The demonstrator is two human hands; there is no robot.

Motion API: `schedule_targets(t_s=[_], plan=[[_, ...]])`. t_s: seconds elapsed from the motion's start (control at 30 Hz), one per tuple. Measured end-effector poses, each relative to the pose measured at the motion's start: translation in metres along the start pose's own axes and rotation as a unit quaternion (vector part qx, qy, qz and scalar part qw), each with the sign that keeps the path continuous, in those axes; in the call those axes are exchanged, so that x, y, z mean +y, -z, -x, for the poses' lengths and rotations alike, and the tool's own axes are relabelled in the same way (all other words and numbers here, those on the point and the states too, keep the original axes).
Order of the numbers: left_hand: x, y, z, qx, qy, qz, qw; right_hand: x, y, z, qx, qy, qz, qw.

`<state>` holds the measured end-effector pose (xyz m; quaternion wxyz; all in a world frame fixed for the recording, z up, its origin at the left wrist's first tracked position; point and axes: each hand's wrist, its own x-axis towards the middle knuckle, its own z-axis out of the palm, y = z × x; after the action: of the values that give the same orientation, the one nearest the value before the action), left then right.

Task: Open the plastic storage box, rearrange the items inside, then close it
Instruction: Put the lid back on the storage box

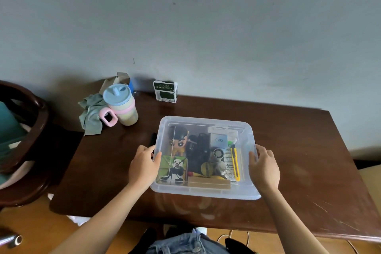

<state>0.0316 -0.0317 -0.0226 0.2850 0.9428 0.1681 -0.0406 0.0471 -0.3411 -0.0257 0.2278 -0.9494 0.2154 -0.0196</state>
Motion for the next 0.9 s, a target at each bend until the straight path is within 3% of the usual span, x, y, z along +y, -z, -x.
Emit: schedule_targets(t_s=[0.27,0.5,0.9], plan=[[-0.002,-0.004,-0.006,-0.02,0.023,-0.019,0.999,0.004,0.003,-0.001,-0.012,0.028,0.027,0.999],[0.006,-0.001,-0.035,-0.045,0.05,0.006,0.998,0.001,0.002,-0.041,-0.139,-0.026,-0.061,0.988],[0.033,-0.018,-0.096,0.005,0.063,0.08,0.995,-0.032,-0.026,-0.091,-0.055,-0.165,-0.257,0.951]])
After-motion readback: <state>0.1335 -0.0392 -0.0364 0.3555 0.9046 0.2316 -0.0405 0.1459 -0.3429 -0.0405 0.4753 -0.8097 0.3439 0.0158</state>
